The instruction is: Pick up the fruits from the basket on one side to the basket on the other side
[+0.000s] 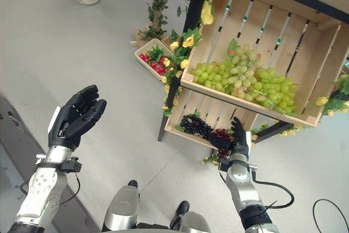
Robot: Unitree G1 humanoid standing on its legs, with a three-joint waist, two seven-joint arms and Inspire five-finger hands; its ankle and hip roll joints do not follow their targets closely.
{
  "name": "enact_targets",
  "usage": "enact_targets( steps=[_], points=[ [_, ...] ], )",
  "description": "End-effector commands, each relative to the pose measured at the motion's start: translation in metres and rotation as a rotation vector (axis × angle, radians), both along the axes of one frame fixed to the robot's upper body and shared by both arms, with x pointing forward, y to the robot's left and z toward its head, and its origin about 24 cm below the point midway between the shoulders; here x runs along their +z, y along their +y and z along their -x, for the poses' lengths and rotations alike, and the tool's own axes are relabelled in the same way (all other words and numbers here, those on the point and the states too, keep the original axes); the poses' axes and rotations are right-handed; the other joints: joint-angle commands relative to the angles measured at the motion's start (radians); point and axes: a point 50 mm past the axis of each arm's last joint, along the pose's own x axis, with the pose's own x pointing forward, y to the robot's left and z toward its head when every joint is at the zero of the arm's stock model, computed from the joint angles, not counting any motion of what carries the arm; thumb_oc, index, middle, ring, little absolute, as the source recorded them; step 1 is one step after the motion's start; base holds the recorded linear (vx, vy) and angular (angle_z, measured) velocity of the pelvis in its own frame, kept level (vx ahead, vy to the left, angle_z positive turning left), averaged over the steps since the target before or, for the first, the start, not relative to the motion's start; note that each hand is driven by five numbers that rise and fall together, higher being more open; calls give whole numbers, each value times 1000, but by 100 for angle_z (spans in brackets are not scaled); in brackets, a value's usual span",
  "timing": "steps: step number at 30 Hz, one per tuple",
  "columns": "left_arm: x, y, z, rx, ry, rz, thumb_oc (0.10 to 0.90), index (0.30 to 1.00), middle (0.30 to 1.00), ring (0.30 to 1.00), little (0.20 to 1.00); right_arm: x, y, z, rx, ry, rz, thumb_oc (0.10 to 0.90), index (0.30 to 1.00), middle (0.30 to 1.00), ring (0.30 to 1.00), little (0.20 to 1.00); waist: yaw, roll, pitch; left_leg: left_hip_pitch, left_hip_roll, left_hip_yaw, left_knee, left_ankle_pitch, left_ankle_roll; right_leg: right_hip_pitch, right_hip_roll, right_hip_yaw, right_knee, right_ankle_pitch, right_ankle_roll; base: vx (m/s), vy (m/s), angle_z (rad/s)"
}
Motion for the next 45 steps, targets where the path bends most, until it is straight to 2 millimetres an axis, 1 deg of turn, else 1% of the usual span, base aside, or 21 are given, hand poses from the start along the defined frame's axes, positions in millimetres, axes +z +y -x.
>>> enact_targets(
  steps=[1, 6, 9, 13, 15, 18, 19, 20, 22, 23, 24, 27, 29, 30, 31, 33, 34, 39, 42, 43, 45],
  points=[
    [20, -14, 11, -88, -142, 38, 800, 900, 900, 900, 900, 34, 5, -9, 198, -239, -124, 800, 900, 900, 900, 900, -11, 18, -165, 109, -88, 53, -176, 63, 7, -82, 24, -25, 151, -16, 42, -69, 113, -13],
    [17, -16, 15, -123, -116, 79, 800, 900, 900, 900, 900, 34, 32, 8, 462, -267, -313, 800, 900, 900, 900, 900, -32, 2, -204, 117, -102, 37, -239, 58, 23, -89, 11, -7, 102, -8, 65, -101, 158, -7],
    [13, -17, 14, -125, -96, 93, 800, 900, 900, 900, 900, 32, 40, 14, 543, -268, -369, 800, 900, 900, 900, 900, -43, -2, -213, 116, -110, 36, -247, 43, 35, -100, -5, 5, 99, -3, 84, -117, 213, -3],
    [2, -22, 14, -168, -46, 121, 800, 900, 900, 900, 900, 26, 54, 22, 617, -252, -450, 800, 900, 900, 900, 900, -55, 4, -226, 113, -126, 33, -260, 27, 49, -123, -33, 25, 129, 15, 108, -96, 268, 2],
    [-6, -32, 13, -224, 0, 116, 800, 900, 900, 900, 900, 22, 68, 26, 646, -231, -535, 800, 900, 900, 900, 900, -64, 17, -234, 115, -136, 28, -288, 26, 61, -159, -54, 43, 214, 25, 115, -102, 366, 16],
    [-14, -42, 10, -241, 45, 128, 800, 900, 900, 900, 900, 18, 84, 30, 651, -199, -606, 800, 900, 900, 900, 900, -84, 45, -232, 120, -154, 2, -318, 23, 83, -270, -92, 90, 457, 66, 107, -83, 310, 22],
    [-15, -42, 9, -243, 47, 128, 800, 900, 900, 900, 900, 17, 86, 31, 647, -192, -618, 800, 900, 900, 900, 900, -86, 47, -231, 120, -157, 1, -321, 22, 85, -282, -96, 96, 476, 70, 107, -56, 245, 36],
    [-16, -43, 7, -245, 55, 137, 800, 900, 900, 900, 900, 16, 89, 32, 644, -177, -633, 800, 900, 900, 900, 900, -93, 58, -228, 124, -162, -9, -332, 27, 91, -313, -97, 113, 539, 76, 98, -24, 123, 27],
    [-18, -44, 6, -249, 66, 155, 800, 900, 900, 900, 900, 13, 94, 35, 653, -149, -640, 800, 900, 900, 900, 900, -101, 65, -229, 125, -170, -19, -337, 28, 90, -331, -87, 134, 550, 73, 89, -4, 114, 26],
    [-18, -46, 4, -254, 63, 157, 800, 900, 900, 900, 900, 10, 95, 37, 662, -127, -601, 800, 900, 900, 900, 900, -113, 65, -230, 120, -179, -36, -330, 27, 89, -328, -60, 165, 501, 64, 80, 51, 25, 29],
    [-19, -51, 1, -272, 65, 175, 800, 900, 900, 900, 900, 5, 95, 41, 679, -102, -574, 800, 900, 900, 900, 900, -127, 57, -236, 106, -196, -72, -311, 25, 85, -303, -39, 206, 360, 49, 60, 65, -65, 30],
    [-20, -55, -2, -278, 68, 171, 800, 900, 900, 900, 900, 2, 93, 43, 697, -88, -548, 800, 900, 900, 900, 900, -143, 53, -245, 102, -205, -109, -300, 18, 82, -266, -31, 259, 200, 47, 48, 66, -127, 74],
    [-23, -59, -4, -277, 71, 173, 800, 900, 900, 900, 900, 1, 90, 40, 706, -84, -510, 800, 900, 900, 900, 900, -155, 54, -264, 99, -205, -141, -303, 15, 78, -236, -13, 326, 106, 29, 42, 72, -208, 67],
    [-23, -61, -5, -292, 74, 172, 800, 900, 900, 900, 900, 2, 89, 39, 704, -88, -489, 800, 900, 900, 900, 900, -161, 51, -267, 94, -210, -159, -295, 9, 80, -238, 3, 367, 102, 29, 45, 93, -307, 96],
    [-23, -60, -7, -295, 72, 169, 800, 900, 900, 900, 900, 3, 85, 38, 721, -80, -451, 800, 900, 900, 900, 900, -168, 47, -281, 86, -207, -179, -281, 2, 79, -222, 20, 387, 105, -18, 42, 71, -298, 102],
    [-22, -60, -8, -278, 66, 172, 800, 900, 900, 900, 900, 4, 83, 36, 728, -65, -437, 800, 900, 900, 900, 900, -168, 40, -287, 76, -203, -181, -255, -5, 69, -212, 27, 378, 91, -28, 35, 45, -314, 97],
    [-22, -60, -8, -252, 68, 184, 800, 900, 900, 900, 900, 5, 79, 34, 748, -51, -394, 800, 900, 900, 900, 900, -163, 30, -290, 66, -198, -184, -232, -12, 60, -195, 32, 367, 58, -27, 26, 39, -377, 67],
    [-17, -57, -10, -210, 52, 200, 800, 900, 900, 900, 900, 9, 73, 29, 793, -36, -353, 800, 900, 900, 900, 900, -146, 7, -306, 78, -158, -160, -242, -5, 28, -142, 44, 338, -59, 4, 5, 4, -375, 22],
    [-14, -58, -11, -217, 43, 190, 800, 900, 900, 900, 900, 11, 69, 30, 811, -29, -344, 800, 900, 900, 900, 900, -136, -3, -318, 59, -116, -148, -228, 19, -12, -110, 65, 312, -98, 11, -22, -37, -382, 7],
    [-14, -58, -11, -216, 44, 189, 800, 900, 900, 900, 900, 11, 69, 30, 812, -29, -344, 800, 900, 900, 900, 900, -136, -4, -318, 59, -115, -148, -228, 20, -12, -109, 65, 310, -100, 11, -23, -56, -396, 29],
    [-13, -55, -10, -203, 47, 181, 800, 900, 900, 900, 900, 10, 69, 33, 826, -23, -335, 800, 900, 900, 900, 900, -127, -5, -321, 44, -93, -155, -224, 44, -33, -103, 72, 291, -111, 12, -33, -57, -297, 31]
  ],
)
